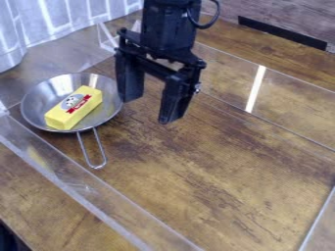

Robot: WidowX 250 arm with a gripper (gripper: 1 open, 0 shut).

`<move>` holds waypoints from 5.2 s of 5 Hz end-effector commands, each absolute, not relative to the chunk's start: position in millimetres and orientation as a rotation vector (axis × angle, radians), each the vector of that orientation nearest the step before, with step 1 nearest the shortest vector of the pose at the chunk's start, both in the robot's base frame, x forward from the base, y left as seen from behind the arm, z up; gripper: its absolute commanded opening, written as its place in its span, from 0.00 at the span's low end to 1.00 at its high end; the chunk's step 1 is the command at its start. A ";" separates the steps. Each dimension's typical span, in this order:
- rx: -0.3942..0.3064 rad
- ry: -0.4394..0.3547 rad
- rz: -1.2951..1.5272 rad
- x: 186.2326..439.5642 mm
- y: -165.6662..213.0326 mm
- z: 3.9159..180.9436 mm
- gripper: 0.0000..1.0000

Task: Remove the yellow object from inside the silver pan and put it on the table

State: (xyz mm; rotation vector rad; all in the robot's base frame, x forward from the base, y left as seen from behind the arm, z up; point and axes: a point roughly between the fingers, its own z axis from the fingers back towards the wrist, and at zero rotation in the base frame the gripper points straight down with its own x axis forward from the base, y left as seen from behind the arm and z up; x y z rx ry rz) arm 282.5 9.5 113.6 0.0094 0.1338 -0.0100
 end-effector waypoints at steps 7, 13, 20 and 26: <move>0.049 0.135 0.133 275.4 87.9 102.1 1.00; 0.063 0.158 0.224 277.8 116.7 88.6 1.00; 0.065 0.186 0.215 285.5 142.6 49.0 1.00; 0.054 0.176 0.186 297.3 141.1 35.3 0.00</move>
